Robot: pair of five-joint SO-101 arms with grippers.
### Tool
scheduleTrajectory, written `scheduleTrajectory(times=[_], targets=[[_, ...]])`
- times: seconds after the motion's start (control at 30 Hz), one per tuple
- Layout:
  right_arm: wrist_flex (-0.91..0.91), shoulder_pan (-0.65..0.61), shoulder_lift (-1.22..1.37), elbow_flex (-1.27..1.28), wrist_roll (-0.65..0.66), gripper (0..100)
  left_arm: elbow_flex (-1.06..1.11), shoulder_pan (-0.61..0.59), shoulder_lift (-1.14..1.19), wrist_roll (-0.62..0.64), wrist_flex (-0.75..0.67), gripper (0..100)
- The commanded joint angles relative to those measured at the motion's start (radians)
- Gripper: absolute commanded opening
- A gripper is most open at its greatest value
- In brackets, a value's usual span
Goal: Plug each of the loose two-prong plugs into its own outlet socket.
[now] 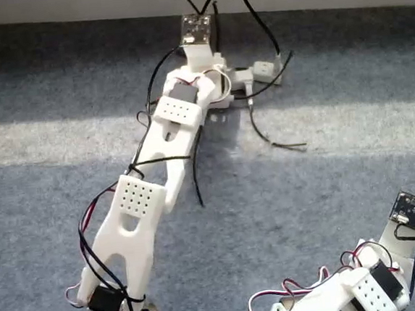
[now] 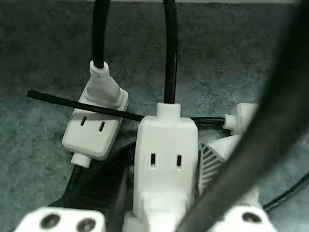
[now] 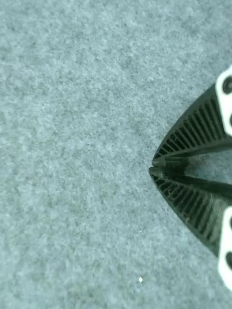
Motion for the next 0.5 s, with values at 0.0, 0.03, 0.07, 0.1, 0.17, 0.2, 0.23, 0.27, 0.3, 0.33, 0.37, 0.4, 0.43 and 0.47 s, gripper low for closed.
scheduleTrajectory(times=[0.0, 0.03, 0.07, 0.1, 0.17, 0.2, 0.23, 0.27, 0.3, 0.33, 0.37, 0.4, 0.43, 0.47], targets=[[-0.018, -0.010, 0.002, 0.096, -0.006, 0.7, -0.082, -0.022, 0.025, -0.071, -0.043, 3], [-0.018, -0.012, 0.002, 0.096, -0.006, 0.7, -0.101, -0.028, 0.030, -0.092, -0.043, 6], [-0.018, -0.012, 0.002, 0.096, -0.006, 0.7, -0.122, -0.033, 0.035, -0.110, -0.043, 10], [-0.018, -0.012, 0.002, 0.096, -0.006, 0.7, -0.139, -0.038, 0.035, -0.117, -0.040, 14], [-0.018, -0.012, 0.002, 0.097, -0.006, 0.7, -0.165, -0.042, 0.033, -0.095, -0.038, 18], [-0.018, -0.012, 0.002, 0.097, -0.006, 0.7, -0.179, -0.044, 0.030, -0.094, -0.032, 18], [-0.018, -0.012, 0.002, 0.097, -0.006, 0.7, -0.196, -0.044, 0.030, -0.094, -0.018, 18], [-0.018, -0.012, 0.002, 0.097, -0.006, 0.7, -0.219, -0.044, 0.030, -0.097, 0.000, 18], [-0.018, -0.012, 0.002, 0.097, -0.006, 0.7, -0.243, -0.044, 0.030, -0.097, 0.023, 18], [-0.018, -0.012, 0.002, 0.097, -0.006, 0.7, -0.266, -0.044, 0.033, -0.098, 0.046, 18], [-0.018, -0.012, 0.002, 0.097, -0.006, 0.7, -0.288, -0.044, 0.035, -0.114, 0.071, 18], [-0.018, -0.012, 0.002, 0.097, -0.006, 0.7, -0.312, -0.045, 0.031, -0.147, 0.091, 19], [-0.018, -0.012, 0.002, 0.097, -0.006, 0.7, -0.337, -0.051, 0.031, -0.187, 0.115, 19], [-0.018, -0.012, 0.002, 0.097, -0.006, 0.7, -0.363, -0.053, 0.030, -0.216, 0.138, 19]])
